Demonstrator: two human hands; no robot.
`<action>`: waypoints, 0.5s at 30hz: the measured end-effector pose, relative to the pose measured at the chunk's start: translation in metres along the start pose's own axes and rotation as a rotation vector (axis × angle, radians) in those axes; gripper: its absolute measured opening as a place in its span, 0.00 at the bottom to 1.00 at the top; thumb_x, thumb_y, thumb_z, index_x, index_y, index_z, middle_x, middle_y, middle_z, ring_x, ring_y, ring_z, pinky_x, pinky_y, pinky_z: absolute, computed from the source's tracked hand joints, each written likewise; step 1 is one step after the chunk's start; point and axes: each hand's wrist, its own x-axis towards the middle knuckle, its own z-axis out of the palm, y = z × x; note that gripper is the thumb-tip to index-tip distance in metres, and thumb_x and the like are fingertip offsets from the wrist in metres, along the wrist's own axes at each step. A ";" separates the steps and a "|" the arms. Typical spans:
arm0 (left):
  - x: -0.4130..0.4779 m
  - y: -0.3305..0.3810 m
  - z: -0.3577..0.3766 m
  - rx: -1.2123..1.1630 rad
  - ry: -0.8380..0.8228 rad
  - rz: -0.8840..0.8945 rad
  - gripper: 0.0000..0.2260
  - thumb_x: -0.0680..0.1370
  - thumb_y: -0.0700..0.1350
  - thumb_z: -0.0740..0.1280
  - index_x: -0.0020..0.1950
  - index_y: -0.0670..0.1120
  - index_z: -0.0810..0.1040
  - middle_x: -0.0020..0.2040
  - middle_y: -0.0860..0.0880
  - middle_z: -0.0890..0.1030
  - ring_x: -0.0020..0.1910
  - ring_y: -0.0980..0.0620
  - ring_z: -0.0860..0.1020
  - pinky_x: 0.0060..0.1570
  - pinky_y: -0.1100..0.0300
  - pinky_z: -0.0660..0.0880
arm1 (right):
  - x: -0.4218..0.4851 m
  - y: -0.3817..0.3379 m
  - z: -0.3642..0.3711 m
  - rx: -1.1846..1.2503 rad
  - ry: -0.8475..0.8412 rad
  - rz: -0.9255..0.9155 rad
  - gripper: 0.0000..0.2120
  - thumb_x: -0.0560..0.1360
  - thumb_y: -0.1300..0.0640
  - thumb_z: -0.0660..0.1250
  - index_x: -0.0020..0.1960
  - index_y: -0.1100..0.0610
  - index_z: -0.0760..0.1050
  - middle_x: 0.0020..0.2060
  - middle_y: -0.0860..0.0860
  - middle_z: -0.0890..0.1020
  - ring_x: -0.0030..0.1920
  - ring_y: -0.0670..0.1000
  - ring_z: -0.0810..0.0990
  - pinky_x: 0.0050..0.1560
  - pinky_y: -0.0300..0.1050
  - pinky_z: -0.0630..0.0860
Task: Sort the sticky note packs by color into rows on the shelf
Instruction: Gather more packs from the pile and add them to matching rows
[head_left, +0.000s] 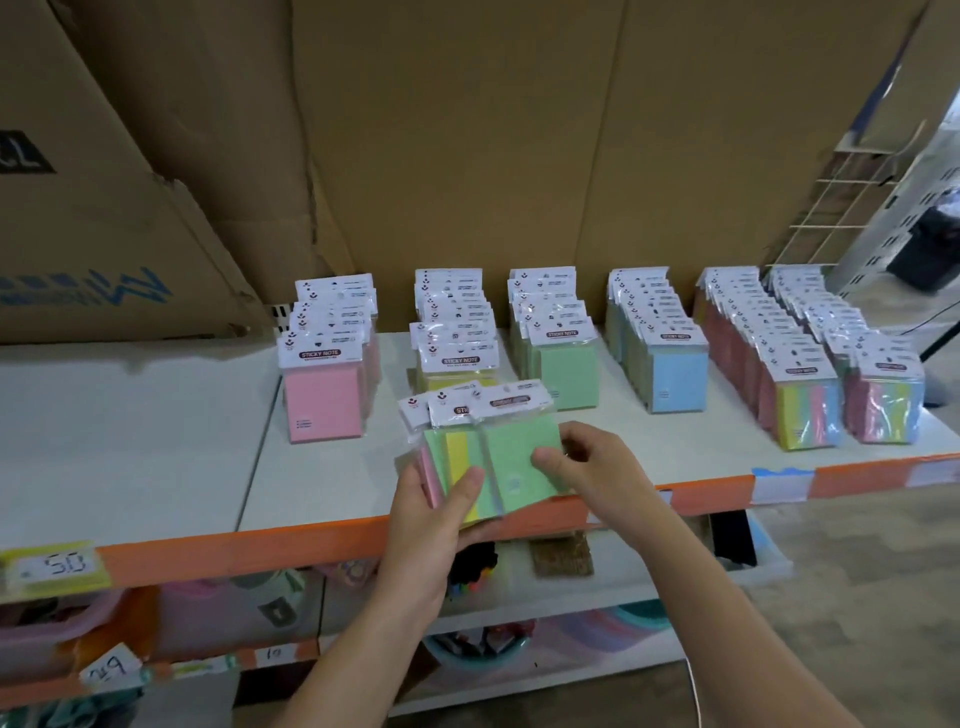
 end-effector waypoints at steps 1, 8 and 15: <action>0.001 -0.002 0.003 0.000 0.009 0.001 0.13 0.78 0.42 0.70 0.61 0.49 0.74 0.53 0.54 0.85 0.51 0.54 0.84 0.41 0.55 0.82 | 0.005 0.007 -0.010 0.018 0.050 0.010 0.05 0.76 0.53 0.71 0.46 0.54 0.81 0.35 0.47 0.80 0.35 0.44 0.75 0.38 0.41 0.73; -0.002 -0.008 0.019 -0.011 0.042 -0.004 0.14 0.79 0.40 0.68 0.64 0.49 0.74 0.57 0.50 0.84 0.54 0.50 0.84 0.42 0.52 0.83 | 0.073 0.037 -0.060 -0.028 0.257 0.055 0.03 0.76 0.56 0.71 0.46 0.53 0.77 0.37 0.41 0.80 0.34 0.37 0.78 0.29 0.24 0.69; -0.005 -0.016 0.030 -0.005 0.094 -0.024 0.13 0.79 0.40 0.68 0.63 0.47 0.74 0.55 0.51 0.85 0.52 0.50 0.84 0.42 0.51 0.83 | 0.107 0.047 -0.051 -0.269 0.282 0.044 0.15 0.75 0.52 0.72 0.56 0.59 0.74 0.48 0.52 0.79 0.46 0.52 0.77 0.39 0.41 0.70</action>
